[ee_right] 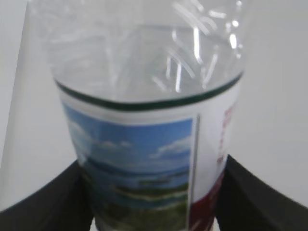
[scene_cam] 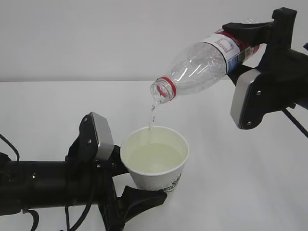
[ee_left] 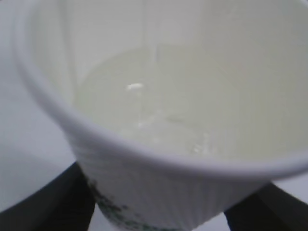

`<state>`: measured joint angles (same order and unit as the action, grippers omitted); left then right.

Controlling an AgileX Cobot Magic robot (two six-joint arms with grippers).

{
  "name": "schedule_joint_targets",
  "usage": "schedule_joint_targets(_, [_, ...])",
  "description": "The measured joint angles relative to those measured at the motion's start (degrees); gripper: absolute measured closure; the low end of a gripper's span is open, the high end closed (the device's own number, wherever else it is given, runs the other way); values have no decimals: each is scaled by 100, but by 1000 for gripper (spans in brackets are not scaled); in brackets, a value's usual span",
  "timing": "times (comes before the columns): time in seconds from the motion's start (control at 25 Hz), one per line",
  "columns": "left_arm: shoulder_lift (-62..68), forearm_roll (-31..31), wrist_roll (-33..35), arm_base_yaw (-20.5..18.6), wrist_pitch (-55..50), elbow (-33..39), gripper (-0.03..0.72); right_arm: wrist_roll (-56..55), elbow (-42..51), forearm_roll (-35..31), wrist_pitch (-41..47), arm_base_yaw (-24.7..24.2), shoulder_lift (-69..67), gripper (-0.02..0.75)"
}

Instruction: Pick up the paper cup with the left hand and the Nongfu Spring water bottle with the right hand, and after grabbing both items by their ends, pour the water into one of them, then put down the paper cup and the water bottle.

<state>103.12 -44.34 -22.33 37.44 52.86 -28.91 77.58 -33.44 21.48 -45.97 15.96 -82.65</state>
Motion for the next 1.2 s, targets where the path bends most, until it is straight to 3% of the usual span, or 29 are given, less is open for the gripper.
schedule_joint_targets(1.2, [3, 51, 33, 10, -10, 0, 136, -365, 70, -9, -163, 0, 0, 235])
